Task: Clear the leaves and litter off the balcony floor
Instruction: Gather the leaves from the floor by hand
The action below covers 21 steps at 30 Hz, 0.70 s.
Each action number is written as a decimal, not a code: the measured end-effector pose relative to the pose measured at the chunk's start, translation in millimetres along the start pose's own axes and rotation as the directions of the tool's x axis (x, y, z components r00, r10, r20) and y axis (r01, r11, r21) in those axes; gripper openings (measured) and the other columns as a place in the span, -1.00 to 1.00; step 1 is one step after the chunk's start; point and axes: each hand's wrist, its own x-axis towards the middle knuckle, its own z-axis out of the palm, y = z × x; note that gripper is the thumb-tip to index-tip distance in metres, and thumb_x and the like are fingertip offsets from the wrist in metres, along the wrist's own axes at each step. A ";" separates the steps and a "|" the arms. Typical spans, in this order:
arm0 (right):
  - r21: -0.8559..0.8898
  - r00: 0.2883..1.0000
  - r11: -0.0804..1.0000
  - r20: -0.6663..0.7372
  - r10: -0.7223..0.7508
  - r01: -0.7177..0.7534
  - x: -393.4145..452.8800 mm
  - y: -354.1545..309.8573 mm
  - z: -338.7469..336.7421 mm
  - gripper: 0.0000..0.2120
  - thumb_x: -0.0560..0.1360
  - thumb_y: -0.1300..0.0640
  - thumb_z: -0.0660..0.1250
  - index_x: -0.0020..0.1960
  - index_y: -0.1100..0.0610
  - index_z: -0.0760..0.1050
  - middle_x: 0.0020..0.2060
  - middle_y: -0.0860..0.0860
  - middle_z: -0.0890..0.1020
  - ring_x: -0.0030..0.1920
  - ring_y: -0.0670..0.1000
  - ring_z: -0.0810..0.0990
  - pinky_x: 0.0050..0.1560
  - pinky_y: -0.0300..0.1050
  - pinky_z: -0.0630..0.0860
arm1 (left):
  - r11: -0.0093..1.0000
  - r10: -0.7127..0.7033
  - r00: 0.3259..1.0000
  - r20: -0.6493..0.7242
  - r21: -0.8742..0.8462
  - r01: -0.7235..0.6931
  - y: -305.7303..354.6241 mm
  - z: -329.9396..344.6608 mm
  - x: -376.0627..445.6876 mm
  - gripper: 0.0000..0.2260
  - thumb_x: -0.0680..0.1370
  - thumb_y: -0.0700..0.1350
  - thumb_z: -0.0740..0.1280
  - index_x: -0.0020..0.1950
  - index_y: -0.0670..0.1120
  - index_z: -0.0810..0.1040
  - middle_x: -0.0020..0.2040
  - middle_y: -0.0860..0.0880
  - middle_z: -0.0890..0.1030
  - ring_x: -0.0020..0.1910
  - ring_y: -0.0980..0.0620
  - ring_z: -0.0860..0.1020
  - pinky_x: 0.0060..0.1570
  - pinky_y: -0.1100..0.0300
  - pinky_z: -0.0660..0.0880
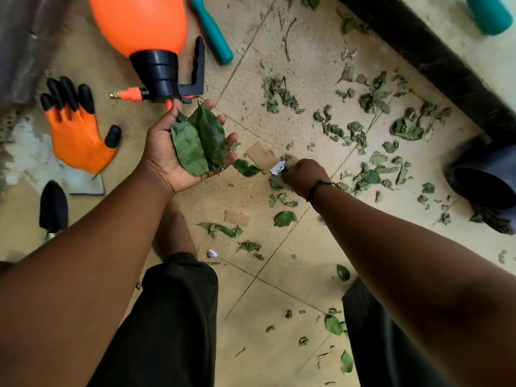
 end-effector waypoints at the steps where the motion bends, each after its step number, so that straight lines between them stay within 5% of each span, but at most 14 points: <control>1: 0.027 0.999 1.000 -0.038 0.011 -0.010 -0.1 3.1 -4.9 -0.83 0.51 0.04 0.32 -0.08 0.15 0.48 -0.21 0.09 0.54 -0.14 0.13 0.53 -0.27 -0.17 0.36 | 1.000 0.006 1.000 0.011 -0.008 -0.006 0.7 -0.5 -1.2 -0.54 0.60 0.31 0.04 0.12 0.08 0.61 0.03 0.04 0.63 0.11 -0.11 0.62 0.11 -0.10 0.54; 6: 0.176 0.949 0.980 -0.315 -0.032 0.092 -25.8 11.2 -23.3 -0.79 0.56 -0.07 0.28 0.06 0.04 0.41 -0.15 0.01 0.63 -0.19 0.08 0.60 -0.24 -0.08 0.51 | 0.997 0.040 0.998 0.048 -0.063 -0.037 6.0 -5.1 -6.7 -0.55 0.60 0.30 0.02 0.19 0.08 0.56 0.04 0.03 0.63 0.13 -0.11 0.61 0.10 -0.11 0.56; 9: 0.032 0.935 0.940 -0.117 -0.335 0.340 -43.7 -13.0 -8.0 -0.78 0.55 -0.04 0.35 0.16 -0.02 0.44 -0.06 -0.12 0.62 -0.12 -0.05 0.60 -0.24 -0.22 0.43 | 0.997 0.051 0.998 0.044 -0.053 -0.048 10.1 -8.7 -10.1 -0.55 0.60 0.30 0.03 0.19 0.09 0.56 0.03 0.04 0.63 0.12 -0.10 0.62 0.04 -0.09 0.58; 12: -0.232 0.870 0.840 0.085 -0.486 0.491 -33.3 -38.4 18.6 -0.83 0.56 -0.03 0.33 0.12 -0.02 0.54 0.05 -0.04 0.63 0.04 0.04 0.58 -0.13 -0.16 0.44 | 0.998 0.040 0.998 0.041 -0.044 -0.038 14.0 -13.6 -12.3 -0.55 0.59 0.30 0.04 0.21 0.10 0.56 0.04 0.04 0.64 0.13 -0.11 0.62 0.05 -0.10 0.58; 16: -0.485 0.792 0.684 0.030 -0.610 0.545 -14.8 -62.9 40.3 -0.71 0.61 0.08 0.22 0.32 0.09 0.43 0.15 0.13 0.49 0.03 0.18 0.54 -0.15 -0.07 0.45 | 0.998 0.041 0.998 0.052 -0.053 -0.038 18.7 -19.4 -13.6 -0.54 0.60 0.30 0.01 0.24 0.09 0.53 0.06 0.04 0.62 0.15 -0.10 0.60 0.05 -0.10 0.57; 19: -0.514 0.791 0.689 -0.033 -0.612 0.511 -9.3 -69.3 40.4 -0.63 0.59 0.15 0.21 0.38 0.10 0.28 0.15 0.14 0.49 -0.06 0.19 0.56 -0.23 -0.07 0.40 | 0.998 0.020 0.998 0.055 -0.055 -0.017 18.1 -22.5 -12.3 -0.54 0.61 0.30 0.00 0.22 0.09 0.54 0.05 0.03 0.62 0.15 -0.11 0.61 0.05 -0.10 0.57; 21: -0.552 0.801 0.669 -0.001 -0.598 0.499 -5.2 -69.1 38.2 -0.67 0.59 0.10 0.23 0.33 0.09 0.34 0.14 0.11 0.50 -0.02 0.20 0.57 -0.22 -0.07 0.39 | 0.998 0.005 0.998 0.062 -0.059 -0.002 16.9 -23.4 -11.8 -0.54 0.60 0.31 0.02 0.21 0.08 0.54 0.05 0.03 0.63 0.15 -0.11 0.61 0.05 -0.11 0.57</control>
